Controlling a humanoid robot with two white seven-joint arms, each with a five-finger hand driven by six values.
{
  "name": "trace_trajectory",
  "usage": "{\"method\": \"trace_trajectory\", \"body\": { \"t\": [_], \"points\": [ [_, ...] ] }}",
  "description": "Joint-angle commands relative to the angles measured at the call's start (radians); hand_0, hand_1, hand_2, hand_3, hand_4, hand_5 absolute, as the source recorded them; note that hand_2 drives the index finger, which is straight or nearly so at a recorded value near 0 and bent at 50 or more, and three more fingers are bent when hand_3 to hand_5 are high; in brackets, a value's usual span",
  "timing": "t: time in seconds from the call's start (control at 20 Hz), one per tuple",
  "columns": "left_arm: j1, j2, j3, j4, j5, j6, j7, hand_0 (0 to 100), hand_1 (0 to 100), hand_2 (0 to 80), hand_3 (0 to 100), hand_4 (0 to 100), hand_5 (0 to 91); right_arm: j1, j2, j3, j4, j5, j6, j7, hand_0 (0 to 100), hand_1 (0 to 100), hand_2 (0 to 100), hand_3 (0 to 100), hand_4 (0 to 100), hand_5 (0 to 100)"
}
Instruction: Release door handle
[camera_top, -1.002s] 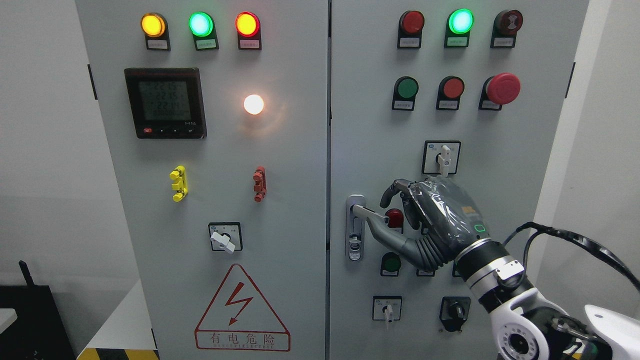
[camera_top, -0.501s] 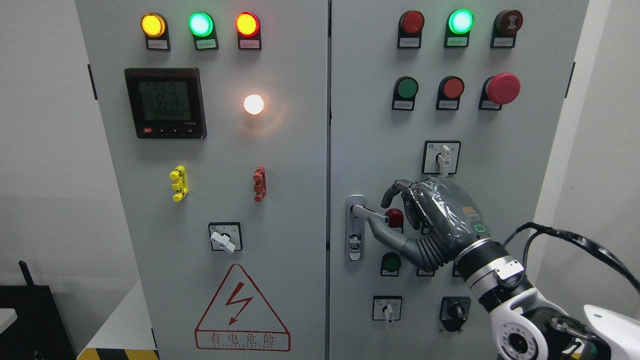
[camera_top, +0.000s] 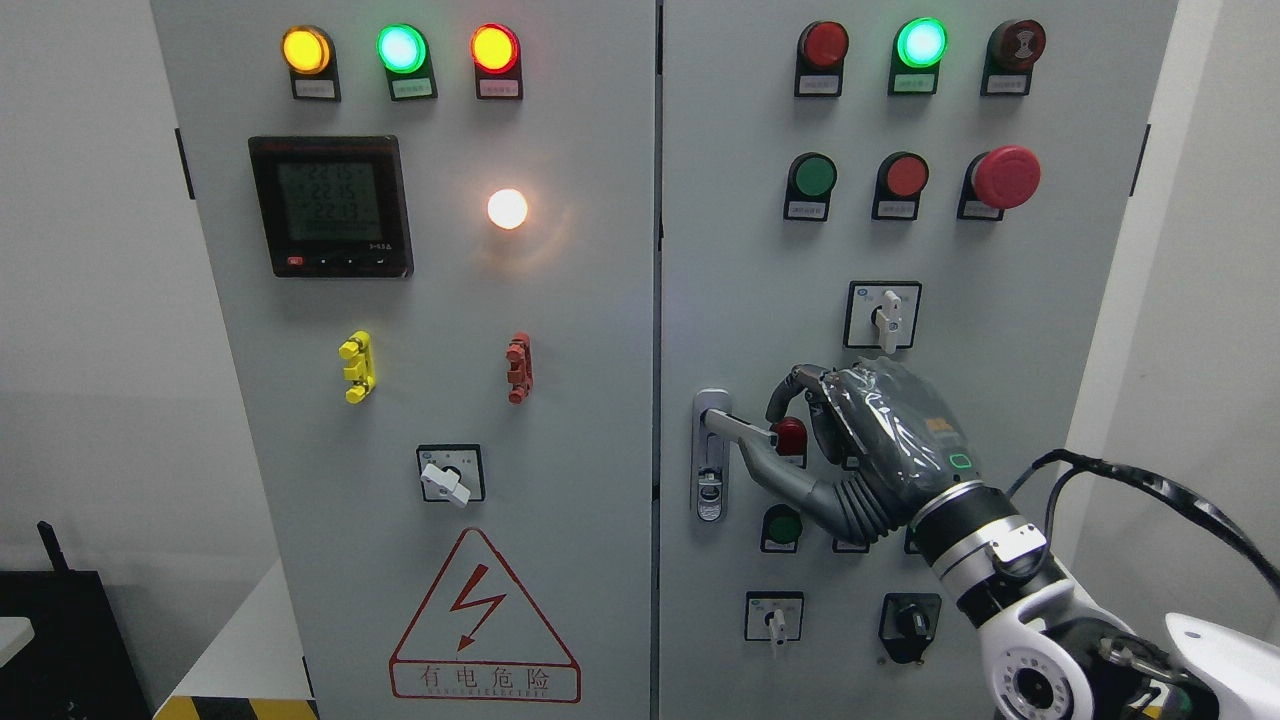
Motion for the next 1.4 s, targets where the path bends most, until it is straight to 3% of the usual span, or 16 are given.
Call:
{"method": "trace_trajectory", "body": {
  "t": [0.0,1.35],
  "points": [
    [-0.003,0.0,0.002,0.009,0.0,-0.001,0.001,12,39,0.0,0,0,0.0,0.002,0.001,-0.004,0.004,0.0,0.001,0.0,36,29,49,100,100,100],
    [-0.003,0.0,0.002,0.009,0.0,-0.001,0.001,12,39,0.0,0,0,0.0,0.013,0.019,-0.005,0.016,0.0,0.001,0.0,36,29,50,100,100,100]
  ]
}}
